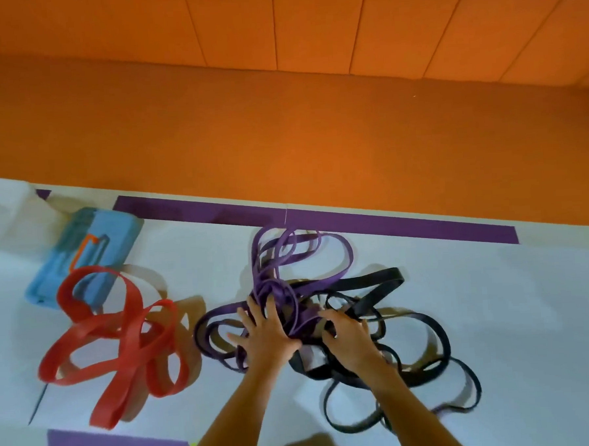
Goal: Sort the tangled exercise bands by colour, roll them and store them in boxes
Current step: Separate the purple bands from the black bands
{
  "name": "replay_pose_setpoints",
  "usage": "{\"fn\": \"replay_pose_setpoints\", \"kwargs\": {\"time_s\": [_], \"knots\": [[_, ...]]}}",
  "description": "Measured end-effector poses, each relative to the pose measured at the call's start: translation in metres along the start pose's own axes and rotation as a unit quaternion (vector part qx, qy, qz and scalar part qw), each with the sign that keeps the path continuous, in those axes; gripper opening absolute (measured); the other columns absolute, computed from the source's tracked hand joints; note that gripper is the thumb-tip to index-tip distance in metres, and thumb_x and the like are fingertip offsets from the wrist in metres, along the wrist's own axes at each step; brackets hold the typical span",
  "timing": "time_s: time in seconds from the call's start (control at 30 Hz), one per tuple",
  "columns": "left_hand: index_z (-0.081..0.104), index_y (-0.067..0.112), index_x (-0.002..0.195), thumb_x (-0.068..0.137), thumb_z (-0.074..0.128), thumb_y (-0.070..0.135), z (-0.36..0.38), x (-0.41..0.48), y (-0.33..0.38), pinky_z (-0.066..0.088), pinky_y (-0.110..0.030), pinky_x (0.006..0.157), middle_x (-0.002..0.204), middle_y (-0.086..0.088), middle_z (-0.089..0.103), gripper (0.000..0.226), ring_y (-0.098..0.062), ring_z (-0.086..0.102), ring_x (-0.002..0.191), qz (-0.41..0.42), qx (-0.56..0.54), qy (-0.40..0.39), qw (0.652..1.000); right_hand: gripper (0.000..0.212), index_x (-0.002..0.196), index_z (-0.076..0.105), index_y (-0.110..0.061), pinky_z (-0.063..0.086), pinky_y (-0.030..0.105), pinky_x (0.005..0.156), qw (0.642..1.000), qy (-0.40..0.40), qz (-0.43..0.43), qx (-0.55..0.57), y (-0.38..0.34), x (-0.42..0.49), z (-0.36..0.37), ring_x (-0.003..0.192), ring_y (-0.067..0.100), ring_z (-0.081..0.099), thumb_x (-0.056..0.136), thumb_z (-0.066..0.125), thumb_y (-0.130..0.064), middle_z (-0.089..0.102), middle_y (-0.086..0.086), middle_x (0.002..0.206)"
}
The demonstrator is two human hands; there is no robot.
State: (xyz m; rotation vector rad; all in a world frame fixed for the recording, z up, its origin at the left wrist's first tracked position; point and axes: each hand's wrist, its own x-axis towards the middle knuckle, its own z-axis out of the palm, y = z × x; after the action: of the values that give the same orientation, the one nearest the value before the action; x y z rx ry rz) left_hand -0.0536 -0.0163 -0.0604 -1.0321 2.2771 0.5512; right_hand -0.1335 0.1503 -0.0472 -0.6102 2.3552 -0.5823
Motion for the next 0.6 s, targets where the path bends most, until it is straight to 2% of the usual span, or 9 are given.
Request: {"fn": "replay_pose_setpoints", "kwargs": {"time_s": [0.07, 0.1, 0.13, 0.2, 0.27, 0.33, 0.37, 0.5, 0.6], "knots": [[0.03, 0.025, 0.155, 0.082, 0.078, 0.055, 0.005, 0.004, -0.013, 0.039, -0.069, 0.114, 0.173, -0.018, 0.008, 0.092, -0.046, 0.028, 0.153, 0.007, -0.024, 0.049, 0.998, 0.039, 0.141, 0.055, -0.031, 0.046, 0.038, 0.112, 0.997, 0.018, -0.011, 0.072, -0.007, -0.003, 0.01, 0.124, 0.006, 0.062, 0.104, 0.054, -0.021, 0.067, -0.01, 0.132], [0.042, 0.021, 0.145, 0.085, 0.076, 0.051, 0.007, 0.008, -0.023, 0.052, -0.059, 0.103, 0.166, -0.018, 0.025, 0.075, -0.044, 0.048, 0.14, 0.022, -0.05, 0.083, 0.995, 0.038, 0.141, 0.055, -0.03, 0.048, 0.03, 0.108, 0.994, 0.031, -0.007, 0.105, -0.009, -0.005, 0.014, 0.118, -0.005, 0.061, 0.104, 0.055, -0.019, 0.066, -0.014, 0.129], [0.051, 0.018, 0.135, 0.088, 0.074, 0.047, 0.007, 0.012, -0.033, 0.058, -0.05, 0.09, 0.153, -0.016, 0.041, 0.06, -0.041, 0.061, 0.123, 0.039, -0.08, 0.109, 0.99, 0.039, 0.14, 0.055, -0.031, 0.048, 0.024, 0.106, 0.991, 0.041, 0.003, 0.125, -0.01, -0.007, 0.016, 0.112, -0.011, 0.059, 0.104, 0.056, -0.018, 0.063, -0.018, 0.126], [0.06, 0.015, 0.114, 0.09, 0.073, 0.035, 0.0, 0.021, -0.054, 0.059, -0.042, 0.073, 0.119, -0.01, 0.064, 0.034, -0.032, 0.072, 0.092, 0.054, -0.214, 0.135, 0.966, 0.04, 0.14, 0.054, -0.031, 0.048, 0.021, 0.102, 0.989, 0.045, 0.035, 0.137, -0.011, -0.011, 0.02, 0.109, -0.009, 0.057, 0.103, 0.058, -0.016, 0.057, -0.019, 0.126], [0.057, 0.022, 0.097, 0.093, 0.071, 0.022, -0.011, 0.028, -0.074, 0.058, -0.037, 0.063, 0.085, -0.001, 0.07, 0.015, -0.009, 0.071, 0.066, 0.05, -0.364, 0.124, 0.922, 0.043, 0.143, 0.052, -0.03, 0.046, 0.013, 0.095, 0.99, 0.04, 0.061, 0.122, -0.011, -0.014, 0.026, 0.113, 0.0, 0.057, 0.103, 0.059, -0.015, 0.056, -0.015, 0.128], [0.054, 0.024, 0.096, 0.094, 0.07, 0.015, -0.021, 0.031, -0.089, 0.048, -0.015, 0.056, 0.076, 0.008, 0.068, 0.018, 0.001, 0.067, 0.064, 0.049, -0.421, 0.137, 0.895, 0.047, 0.145, 0.049, -0.03, 0.047, 0.013, 0.089, 0.991, 0.031, 0.076, 0.106, -0.017, -0.015, 0.032, 0.108, 0.003, 0.061, 0.102, 0.059, -0.014, 0.057, -0.01, 0.13], [0.055, 0.023, 0.1, 0.095, 0.069, 0.013, -0.025, 0.03, -0.095, 0.047, -0.013, 0.055, 0.079, 0.01, 0.068, 0.018, -0.001, 0.067, 0.067, 0.048, -0.441, 0.138, 0.885, 0.049, 0.146, 0.047, -0.028, 0.048, 0.018, 0.09, 0.991, 0.029, 0.08, 0.099, -0.022, -0.014, 0.035, 0.107, 0.006, 0.062, 0.101, 0.058, -0.014, 0.057, -0.007, 0.131], [0.053, 0.022, 0.117, 0.092, 0.07, 0.004, -0.039, 0.016, -0.103, 0.054, -0.012, 0.061, 0.094, 0.008, 0.071, 0.035, -0.01, 0.072, 0.083, 0.063, -0.509, 0.123, 0.849, 0.049, 0.145, 0.05, -0.02, 0.056, 0.042, 0.097, 0.993, 0.019, 0.101, 0.062, -0.049, -0.003, 0.045, 0.117, 0.027, 0.062, 0.097, 0.058, -0.014, 0.064, 0.005, 0.122], [0.057, 0.028, 0.119, 0.09, 0.07, 0.003, -0.041, 0.006, -0.112, 0.054, -0.013, 0.064, 0.094, 0.008, 0.074, 0.04, -0.004, 0.072, 0.08, 0.091, -0.508, 0.095, 0.851, 0.042, 0.141, 0.056, -0.022, 0.041, 0.058, 0.111, 0.989, -0.032, 0.139, -0.022, -0.068, 0.01, 0.051, 0.138, 0.035, 0.043, 0.099, 0.055, -0.025, 0.053, 0.008, 0.142]]}}
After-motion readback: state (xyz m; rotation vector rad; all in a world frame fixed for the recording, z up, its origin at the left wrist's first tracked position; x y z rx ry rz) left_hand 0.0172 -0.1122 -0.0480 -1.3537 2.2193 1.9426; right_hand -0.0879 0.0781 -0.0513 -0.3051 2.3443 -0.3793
